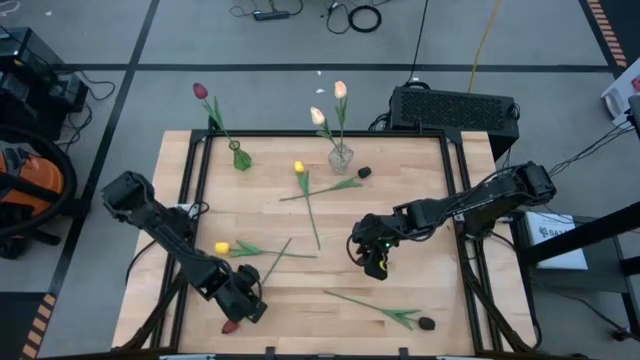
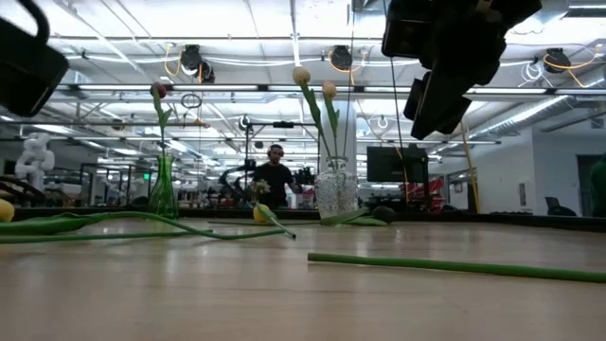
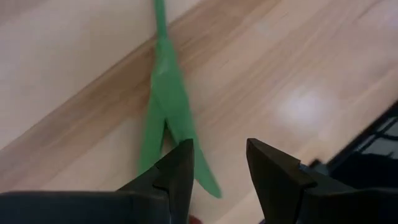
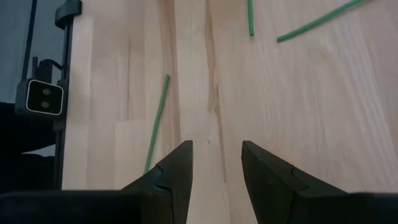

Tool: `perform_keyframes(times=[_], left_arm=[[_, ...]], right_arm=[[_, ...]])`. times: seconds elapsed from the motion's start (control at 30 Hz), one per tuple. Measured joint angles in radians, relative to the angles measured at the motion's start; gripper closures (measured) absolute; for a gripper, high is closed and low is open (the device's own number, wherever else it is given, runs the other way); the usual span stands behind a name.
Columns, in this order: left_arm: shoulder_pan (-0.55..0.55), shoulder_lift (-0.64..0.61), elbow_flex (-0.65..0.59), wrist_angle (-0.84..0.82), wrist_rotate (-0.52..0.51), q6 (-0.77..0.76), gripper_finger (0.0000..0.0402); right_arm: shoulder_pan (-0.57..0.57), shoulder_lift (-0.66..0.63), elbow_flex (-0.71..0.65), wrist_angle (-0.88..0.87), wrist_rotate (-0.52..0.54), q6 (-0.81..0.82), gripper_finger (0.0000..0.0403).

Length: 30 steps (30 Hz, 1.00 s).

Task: Sort flowers into vase by color
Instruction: Put the red tulip into the green vase

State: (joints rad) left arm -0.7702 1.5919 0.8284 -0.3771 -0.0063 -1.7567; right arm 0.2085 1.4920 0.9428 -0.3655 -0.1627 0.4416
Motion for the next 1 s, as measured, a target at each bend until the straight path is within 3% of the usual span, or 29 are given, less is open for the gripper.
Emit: perform_keyframes(times=[0.77, 1.0], left_arm=[[0.006, 0.036, 0.0, 0.056, 0.033, -0.009, 0.0246], [0.015, -0.032, 0.067, -0.04, -0.068, 0.058, 0.0246]], right_arm=[[-0.022, 0.0, 0.0, 0.037, -0.027, 0.018, 0.0273], [-0.022, 0.0, 0.0, 0.056, -0.027, 0.018, 0.0273]])
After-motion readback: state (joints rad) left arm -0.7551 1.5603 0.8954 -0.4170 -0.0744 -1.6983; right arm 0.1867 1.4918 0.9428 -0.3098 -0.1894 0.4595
